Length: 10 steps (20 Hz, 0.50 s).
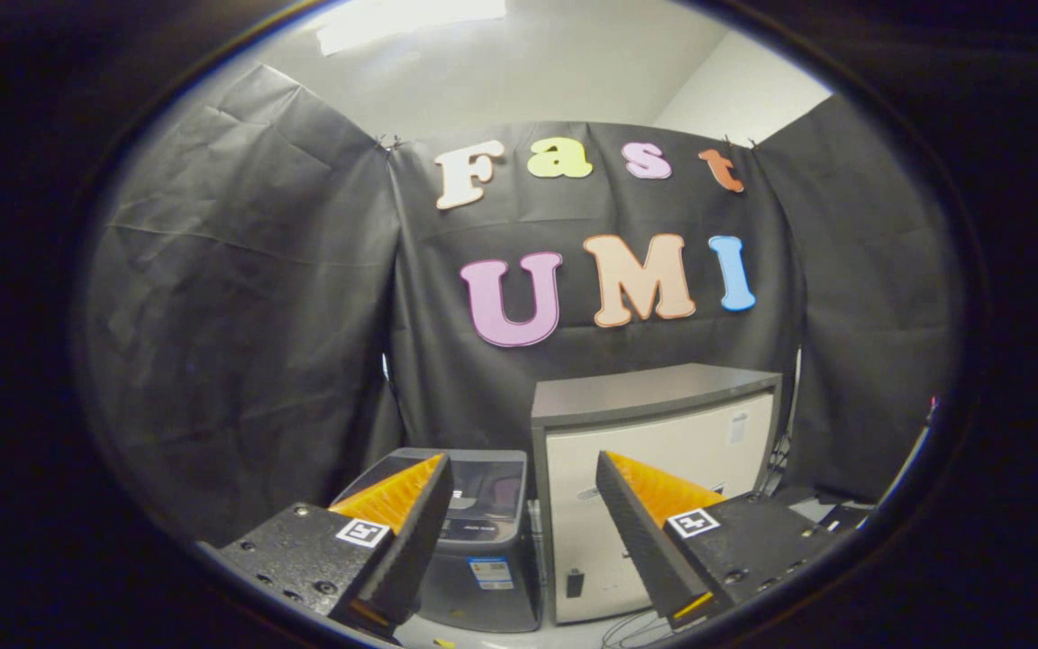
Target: Put the clothes into the washing machine and then close the washing machine lid.
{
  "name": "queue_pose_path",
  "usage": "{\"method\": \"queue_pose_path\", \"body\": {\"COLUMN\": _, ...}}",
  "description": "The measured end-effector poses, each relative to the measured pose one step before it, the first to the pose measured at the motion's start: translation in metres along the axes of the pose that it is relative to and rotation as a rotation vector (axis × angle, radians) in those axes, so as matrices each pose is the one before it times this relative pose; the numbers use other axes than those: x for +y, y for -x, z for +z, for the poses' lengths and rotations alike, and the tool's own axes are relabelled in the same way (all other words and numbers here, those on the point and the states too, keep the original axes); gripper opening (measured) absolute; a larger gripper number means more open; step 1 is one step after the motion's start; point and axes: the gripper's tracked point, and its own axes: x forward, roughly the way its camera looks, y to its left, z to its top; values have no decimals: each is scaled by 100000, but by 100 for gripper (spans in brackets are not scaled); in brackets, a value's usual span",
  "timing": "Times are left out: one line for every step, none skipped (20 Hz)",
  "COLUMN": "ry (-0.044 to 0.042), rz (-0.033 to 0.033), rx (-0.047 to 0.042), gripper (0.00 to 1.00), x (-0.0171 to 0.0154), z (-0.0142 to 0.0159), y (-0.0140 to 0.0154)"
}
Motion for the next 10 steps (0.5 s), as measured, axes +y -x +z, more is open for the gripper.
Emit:
{"method": "queue_pose_path", "body": {"ry": 197, "rz": -2145, "rx": -887, "gripper": 96, "x": -899, "z": -46, "y": 451}}
{"method": "queue_pose_path", "body": {"ry": -67, "rz": -1338, "rx": -1207, "gripper": 96, "x": -710, "z": 70, "y": 485}}
{"method": "queue_pose_path", "body": {"ry": -1437, "rz": -932, "rx": -1111, "gripper": 96, "x": -213, "z": 568, "y": -304}}
{"method": "queue_pose_path", "body": {"ry": -1590, "rz": 1606, "rx": 1266, "gripper": 96, "x": 89, "z": -330, "y": 334}}
{"method": "queue_pose_path", "body": {"ry": -1914, "rz": -64, "rx": -344, "gripper": 96, "x": 77, "z": 210, "y": 228}}
{"method": "queue_pose_path", "body": {"ry": -1802, "rz": -1100, "rx": -902, "gripper": 96, "x": -316, "z": 213, "y": -4}}
{"method": "queue_pose_path", "body": {"ry": -233, "rz": 365, "rx": -869, "gripper": 96, "x": 16, "z": 377, "y": -173}}
{"method": "queue_pose_path", "body": {"ry": -105, "rz": 750, "rx": -133, "gripper": 96, "x": 396, "z": 144, "y": 129}}
{"method": "queue_pose_path", "body": {"ry": 925, "rz": 106, "rx": -138, "gripper": 96, "x": 157, "z": -60, "y": 14}}
{"method": "queue_pose_path", "body": {"ry": 961, "rz": 170, "rx": -39, "gripper": 96, "x": 145, "z": 49, "y": 56}}
